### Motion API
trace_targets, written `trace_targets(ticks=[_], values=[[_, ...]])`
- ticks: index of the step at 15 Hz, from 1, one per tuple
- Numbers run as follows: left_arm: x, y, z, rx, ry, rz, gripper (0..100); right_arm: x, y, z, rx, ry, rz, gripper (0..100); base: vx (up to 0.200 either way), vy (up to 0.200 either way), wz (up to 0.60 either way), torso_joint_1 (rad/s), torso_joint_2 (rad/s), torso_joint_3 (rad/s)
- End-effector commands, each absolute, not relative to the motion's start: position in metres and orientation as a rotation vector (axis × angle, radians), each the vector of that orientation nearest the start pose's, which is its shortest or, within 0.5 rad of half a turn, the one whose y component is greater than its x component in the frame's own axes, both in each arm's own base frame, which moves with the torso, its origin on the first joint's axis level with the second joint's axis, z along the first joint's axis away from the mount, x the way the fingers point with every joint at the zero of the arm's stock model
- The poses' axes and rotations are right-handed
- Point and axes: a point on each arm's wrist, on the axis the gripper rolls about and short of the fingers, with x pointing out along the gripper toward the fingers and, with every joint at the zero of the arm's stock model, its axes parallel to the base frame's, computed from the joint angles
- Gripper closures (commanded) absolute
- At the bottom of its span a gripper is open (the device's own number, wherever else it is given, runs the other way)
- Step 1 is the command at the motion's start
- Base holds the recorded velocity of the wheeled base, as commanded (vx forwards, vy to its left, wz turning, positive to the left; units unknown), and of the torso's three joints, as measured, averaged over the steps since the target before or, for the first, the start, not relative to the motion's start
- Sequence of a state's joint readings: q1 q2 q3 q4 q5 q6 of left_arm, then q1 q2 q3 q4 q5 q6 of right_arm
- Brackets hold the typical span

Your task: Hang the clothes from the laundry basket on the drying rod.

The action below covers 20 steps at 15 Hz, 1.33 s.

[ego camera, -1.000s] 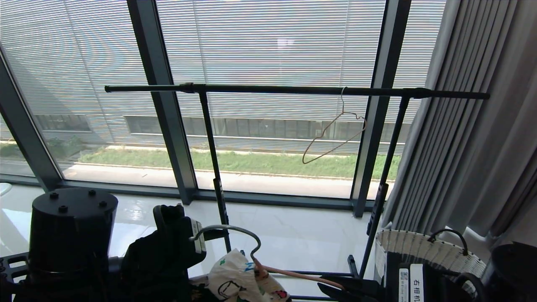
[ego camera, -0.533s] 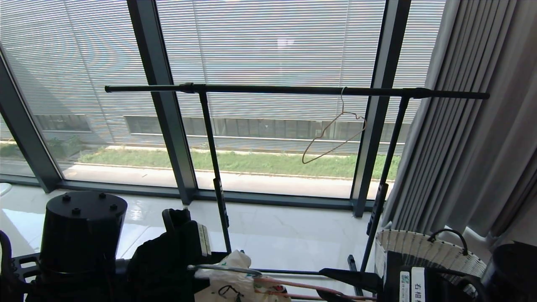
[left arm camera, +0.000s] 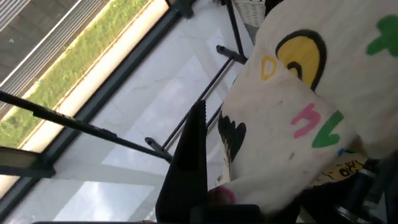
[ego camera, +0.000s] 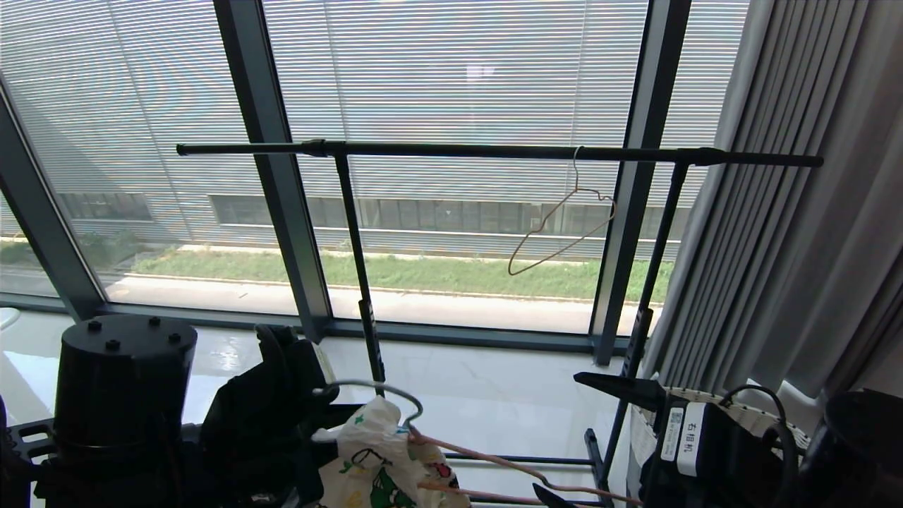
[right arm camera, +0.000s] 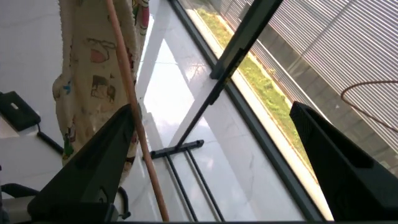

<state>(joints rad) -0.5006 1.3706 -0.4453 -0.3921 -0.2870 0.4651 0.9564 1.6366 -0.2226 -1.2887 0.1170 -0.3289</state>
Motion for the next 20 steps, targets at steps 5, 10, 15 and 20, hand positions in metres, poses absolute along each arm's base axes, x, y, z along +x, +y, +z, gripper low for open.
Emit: trace_targets(ticks=[5, 10, 15, 20], values=[[0.191, -0.090, 0.158, 0.329, 0.440, -0.535, 100, 0.132, 0.185, 0.123, -0.347, -0.038, 1.069, 0, 0.000, 0.000, 0.00, 0.000, 0.00, 0.000], [0.201, -0.096, 0.196, 0.294, 0.296, -0.522, 100, 0.154, 0.216, 0.109, -0.121, 0.136, 1.022, 0, 0.000, 0.000, 0.00, 0.000, 0.00, 0.000], [0.193, -0.105, 0.207, 0.292, 0.243, -0.566, 100, 0.197, 0.271, 0.103, 0.096, 0.148, 0.765, 0, 0.000, 0.000, 0.00, 0.000, 0.00, 0.000], [0.192, -0.110, 0.207, 0.296, 0.235, -0.589, 100, 0.169, 0.286, 0.091, 0.060, 0.192, 0.851, 0, 0.000, 0.000, 0.00, 0.000, 0.00, 0.000]])
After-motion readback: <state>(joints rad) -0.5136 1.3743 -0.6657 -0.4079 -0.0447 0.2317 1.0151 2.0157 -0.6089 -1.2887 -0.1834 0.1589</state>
